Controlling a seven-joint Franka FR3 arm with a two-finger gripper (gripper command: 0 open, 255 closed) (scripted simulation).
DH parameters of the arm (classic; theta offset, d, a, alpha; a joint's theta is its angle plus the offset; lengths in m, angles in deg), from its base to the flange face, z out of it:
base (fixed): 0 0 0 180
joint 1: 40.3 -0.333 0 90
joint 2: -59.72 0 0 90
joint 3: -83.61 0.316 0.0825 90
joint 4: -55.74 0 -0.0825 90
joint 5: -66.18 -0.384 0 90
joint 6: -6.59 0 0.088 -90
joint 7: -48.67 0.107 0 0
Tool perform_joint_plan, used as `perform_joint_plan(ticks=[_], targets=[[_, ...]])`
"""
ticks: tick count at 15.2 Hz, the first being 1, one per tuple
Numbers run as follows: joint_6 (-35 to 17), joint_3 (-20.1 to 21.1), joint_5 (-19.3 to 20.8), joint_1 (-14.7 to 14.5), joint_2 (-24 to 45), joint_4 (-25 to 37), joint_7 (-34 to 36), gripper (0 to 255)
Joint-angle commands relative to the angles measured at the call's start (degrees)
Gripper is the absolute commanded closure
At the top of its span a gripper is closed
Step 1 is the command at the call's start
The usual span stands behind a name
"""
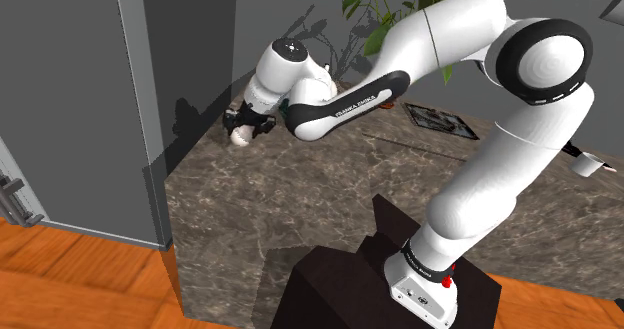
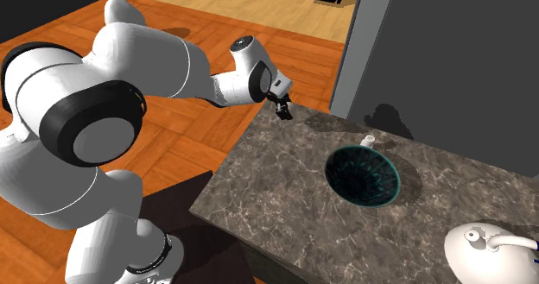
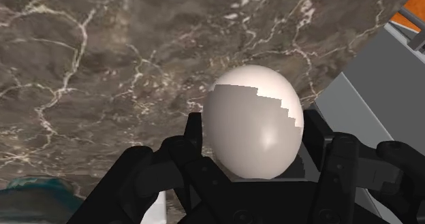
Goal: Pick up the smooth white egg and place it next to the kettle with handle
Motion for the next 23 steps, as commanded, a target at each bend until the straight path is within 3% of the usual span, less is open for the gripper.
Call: perform_joint_plan(ticks=[1,12,23], targets=[[0.96,0.48,-2.8,0.32,-1.3,0.4,-2.29,255],[6.78,0.87,-14.15,0.38,-7.19,3.4,-11.76,255],[13.96,-0.18,-20.83,-0.4,-11.04,8.41,-17.8,255]])
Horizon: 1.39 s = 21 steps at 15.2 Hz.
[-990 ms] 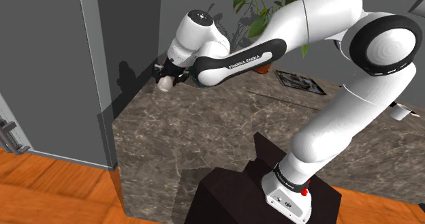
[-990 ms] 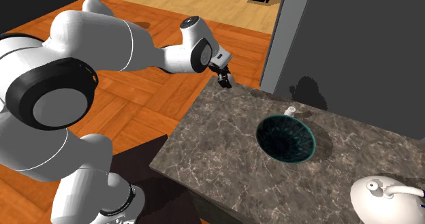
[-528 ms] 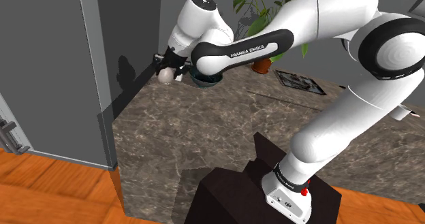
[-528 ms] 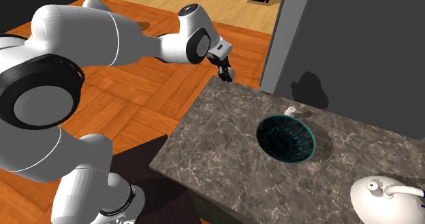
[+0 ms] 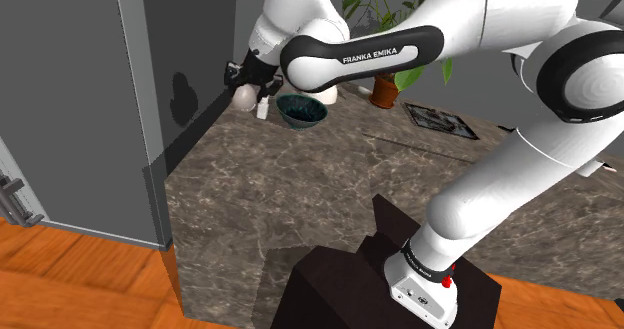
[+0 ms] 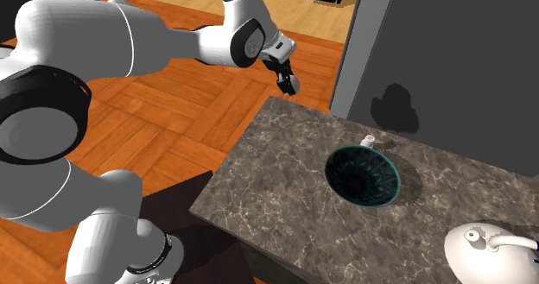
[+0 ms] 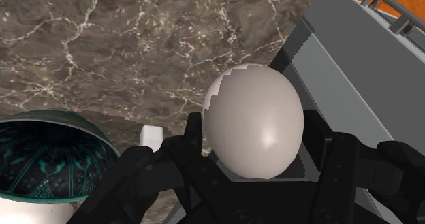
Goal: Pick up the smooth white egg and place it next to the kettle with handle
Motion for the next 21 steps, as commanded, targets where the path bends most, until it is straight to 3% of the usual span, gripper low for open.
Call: perform_joint_plan(ticks=[1,12,21], targets=[[1.49,-0.14,-0.82,-0.14,-0.45,1.2,-0.77,255],[9.06,-0.99,-3.85,-0.53,-2.12,7.8,-4.12,255],[5.25,-11.77,-12.57,1.5,-7.67,0.91,-20.99,255]])
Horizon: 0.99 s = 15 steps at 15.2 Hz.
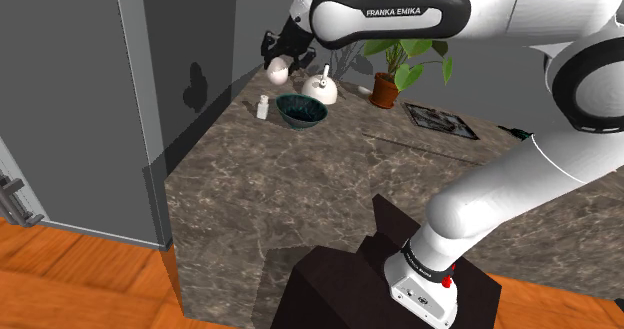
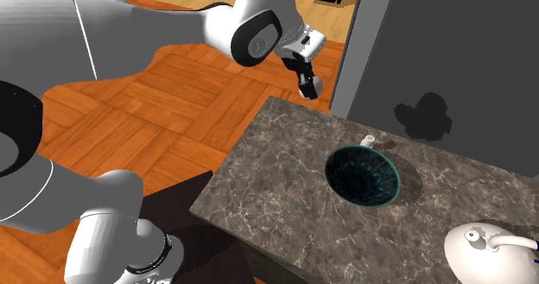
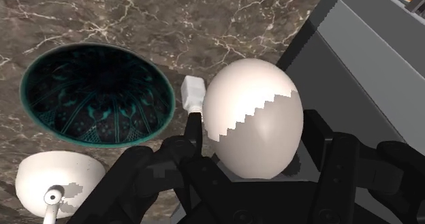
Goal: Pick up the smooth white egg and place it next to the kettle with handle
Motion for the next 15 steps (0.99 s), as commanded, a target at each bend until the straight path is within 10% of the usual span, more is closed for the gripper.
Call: perform_joint_plan(ticks=[1,15], targets=[[-0.5,-2.12,-1.17,0.49,-0.25,-0.58,-3.37,255],[-1.57,-16.34,-7.98,5.06,2.57,0.64,-26.17,255]])
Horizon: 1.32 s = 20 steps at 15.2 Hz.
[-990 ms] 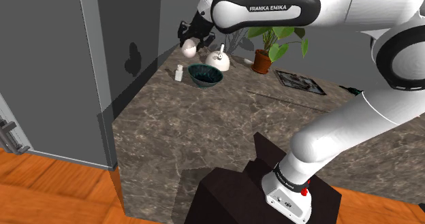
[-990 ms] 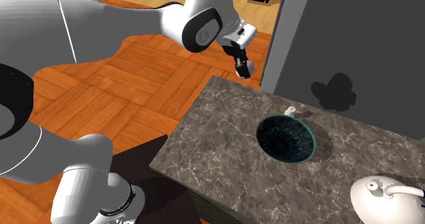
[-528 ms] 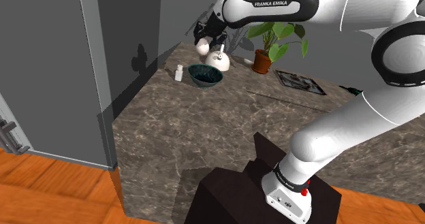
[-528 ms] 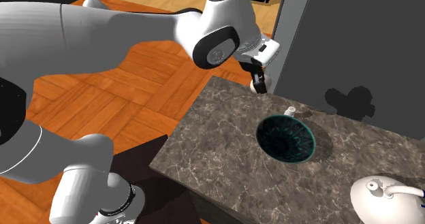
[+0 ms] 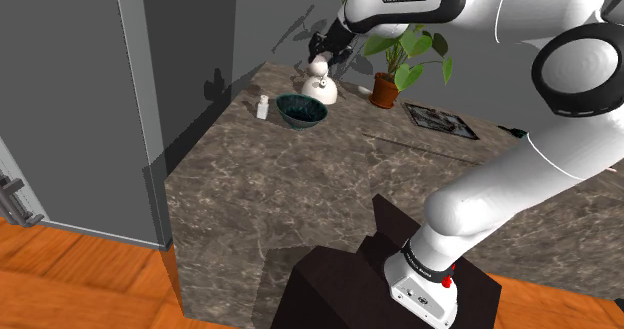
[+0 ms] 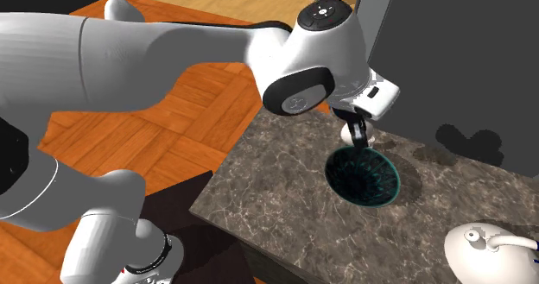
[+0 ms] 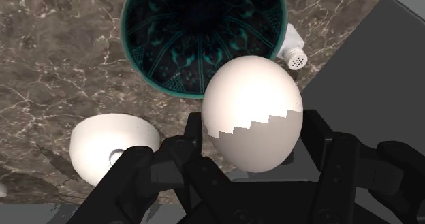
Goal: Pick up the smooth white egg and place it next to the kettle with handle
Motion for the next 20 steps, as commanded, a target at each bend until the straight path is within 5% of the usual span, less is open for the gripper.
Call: perform_joint_plan(ticks=[1,11,20], targets=[[-0.07,-1.93,-0.83,0.85,1.47,1.16,-3.39,255],[2.64,-9.52,-5.25,5.35,10.01,10.81,-17.75,255],[8.2,-13.99,-9.4,10.59,21.69,26.02,-28.46,255]])
